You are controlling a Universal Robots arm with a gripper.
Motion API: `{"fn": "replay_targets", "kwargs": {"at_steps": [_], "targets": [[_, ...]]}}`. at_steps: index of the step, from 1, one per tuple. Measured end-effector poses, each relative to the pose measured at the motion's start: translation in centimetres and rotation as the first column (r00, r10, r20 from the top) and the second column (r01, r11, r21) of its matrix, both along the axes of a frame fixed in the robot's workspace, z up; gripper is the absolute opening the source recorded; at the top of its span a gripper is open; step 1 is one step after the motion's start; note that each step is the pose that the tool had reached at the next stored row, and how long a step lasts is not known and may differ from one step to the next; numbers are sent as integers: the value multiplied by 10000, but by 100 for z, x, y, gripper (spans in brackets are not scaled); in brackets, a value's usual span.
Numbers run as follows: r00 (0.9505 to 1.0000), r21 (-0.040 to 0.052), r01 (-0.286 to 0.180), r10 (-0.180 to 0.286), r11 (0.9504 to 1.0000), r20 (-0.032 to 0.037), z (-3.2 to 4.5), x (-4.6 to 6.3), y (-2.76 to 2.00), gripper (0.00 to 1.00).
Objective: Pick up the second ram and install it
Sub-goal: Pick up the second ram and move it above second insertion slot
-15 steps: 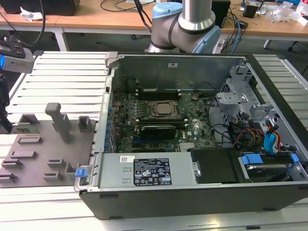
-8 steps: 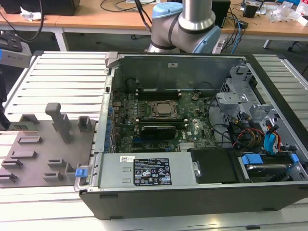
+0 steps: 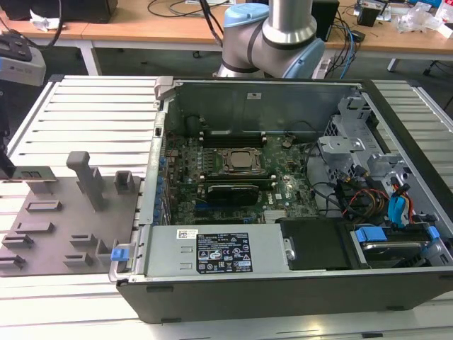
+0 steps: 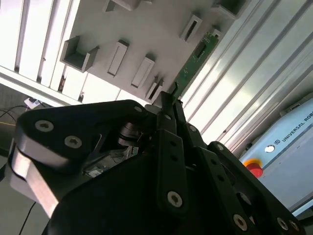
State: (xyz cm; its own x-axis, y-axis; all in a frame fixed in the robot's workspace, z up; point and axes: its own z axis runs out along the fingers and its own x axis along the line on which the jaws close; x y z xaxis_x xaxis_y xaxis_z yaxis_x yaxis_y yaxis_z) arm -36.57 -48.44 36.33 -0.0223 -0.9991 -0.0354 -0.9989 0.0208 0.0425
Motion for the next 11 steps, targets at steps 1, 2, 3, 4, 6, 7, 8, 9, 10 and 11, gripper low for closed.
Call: {"fn": "replay_targets", "kwargs": {"at_steps": [1, 2, 3, 4, 6, 7, 8, 9, 10, 11], "targets": [[10000, 15, 0, 0, 10000, 1, 21, 0, 13, 14], [10000, 22, 0, 0, 10000, 0, 44, 0, 23, 14], [10000, 34, 0, 0, 10000, -1, 86, 0, 40, 14], [10000, 38, 0, 0, 10000, 0, 125, 0, 53, 14], [10000, 46, -1, 1, 10000, 0, 180, 1, 64, 14], [10000, 48, 1, -1, 10000, 1, 203, 0, 71, 14], [10000, 51, -1, 1, 10000, 0, 235, 1, 78, 14], [10000, 58, -7, 7, 10000, 1, 261, 0, 91, 14], [10000, 60, -19, 19, 10000, 0, 279, 0, 99, 14], [10000, 61, -26, 26, 10000, 0, 292, 0, 104, 14]]}}
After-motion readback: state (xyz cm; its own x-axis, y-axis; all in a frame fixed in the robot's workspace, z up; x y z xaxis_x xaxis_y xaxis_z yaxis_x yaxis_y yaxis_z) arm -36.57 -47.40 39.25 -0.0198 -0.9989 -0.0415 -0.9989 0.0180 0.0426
